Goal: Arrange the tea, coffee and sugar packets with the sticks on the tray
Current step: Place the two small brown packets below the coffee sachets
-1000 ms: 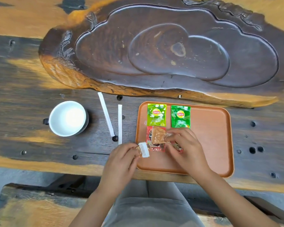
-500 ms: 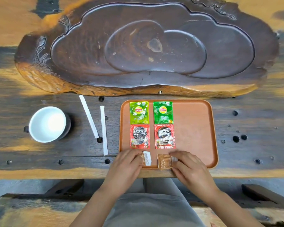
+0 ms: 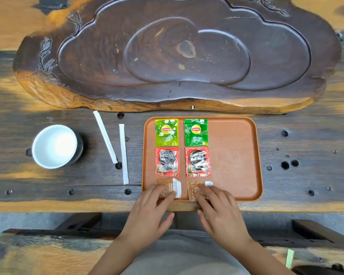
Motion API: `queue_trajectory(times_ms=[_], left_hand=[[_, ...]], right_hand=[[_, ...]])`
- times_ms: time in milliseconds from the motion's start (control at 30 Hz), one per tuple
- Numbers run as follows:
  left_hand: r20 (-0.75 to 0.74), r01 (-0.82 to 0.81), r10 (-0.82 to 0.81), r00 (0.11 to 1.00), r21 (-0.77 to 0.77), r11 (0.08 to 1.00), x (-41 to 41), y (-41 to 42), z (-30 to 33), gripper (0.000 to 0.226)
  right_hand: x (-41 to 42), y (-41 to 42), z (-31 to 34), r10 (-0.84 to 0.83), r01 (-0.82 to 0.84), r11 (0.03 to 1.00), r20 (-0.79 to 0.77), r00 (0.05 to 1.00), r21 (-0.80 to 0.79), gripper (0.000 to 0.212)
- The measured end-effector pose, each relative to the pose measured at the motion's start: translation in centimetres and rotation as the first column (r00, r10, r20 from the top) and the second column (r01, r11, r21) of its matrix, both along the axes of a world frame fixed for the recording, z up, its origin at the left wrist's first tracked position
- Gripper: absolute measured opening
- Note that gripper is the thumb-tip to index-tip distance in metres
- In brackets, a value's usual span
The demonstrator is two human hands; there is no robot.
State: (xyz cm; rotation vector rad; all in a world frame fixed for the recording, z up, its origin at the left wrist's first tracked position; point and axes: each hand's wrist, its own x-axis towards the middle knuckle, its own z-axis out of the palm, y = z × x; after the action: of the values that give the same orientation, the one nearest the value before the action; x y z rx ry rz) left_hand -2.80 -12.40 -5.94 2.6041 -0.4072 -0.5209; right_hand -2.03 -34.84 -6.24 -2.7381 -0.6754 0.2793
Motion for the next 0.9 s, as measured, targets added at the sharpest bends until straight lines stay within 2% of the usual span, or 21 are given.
queue_trajectory(times_ms=[367, 567, 667, 767, 833, 900], left_hand=[[0.029, 0.024, -0.025, 0.999, 0.030, 0.999, -0.2, 0.0, -0.1, 0.046], [0.041, -0.015, 0.017, 0.999, -0.032, 0.999, -0.1, 0.3, 0.6, 0.048], [0.090, -0.103, 0.114, 0.989, -0.110, 0.989, 0.3, 1.4, 1.5, 0.047], [0.173, -0.260, 0.280, 0.944, -0.131, 0.957, 1.8, 3.4, 2.4, 0.040], [0.204, -0.434, 0.446, 0.871, -0.106, 0.895, 3.2, 5.2, 2.7, 0.038], [0.189, -0.603, 0.607, 0.772, -0.087, 0.793, 4.8, 7.0, 2.4, 0.032]], right_hand=[[-1.0, 0.5, 0.0, -0.011, -0.001, 0.992, -0.096, 0.995, -0.127, 0.055], [-0.1, 0.8, 1.7, -0.041, 0.036, 0.998, -0.111, 0.993, -0.047, 0.050], [1.2, 1.8, 3.0, -0.047, 0.050, 0.998, -0.076, 0.996, 0.035, 0.043], [3.4, 3.9, 3.5, -0.027, 0.028, 0.996, -0.013, 1.000, 0.086, 0.040], [5.1, 6.1, 3.4, -0.004, 0.001, 0.993, 0.030, 1.000, 0.118, 0.037], [6.5, 8.9, 3.0, 0.038, -0.044, 0.990, 0.054, 0.998, 0.132, 0.034]])
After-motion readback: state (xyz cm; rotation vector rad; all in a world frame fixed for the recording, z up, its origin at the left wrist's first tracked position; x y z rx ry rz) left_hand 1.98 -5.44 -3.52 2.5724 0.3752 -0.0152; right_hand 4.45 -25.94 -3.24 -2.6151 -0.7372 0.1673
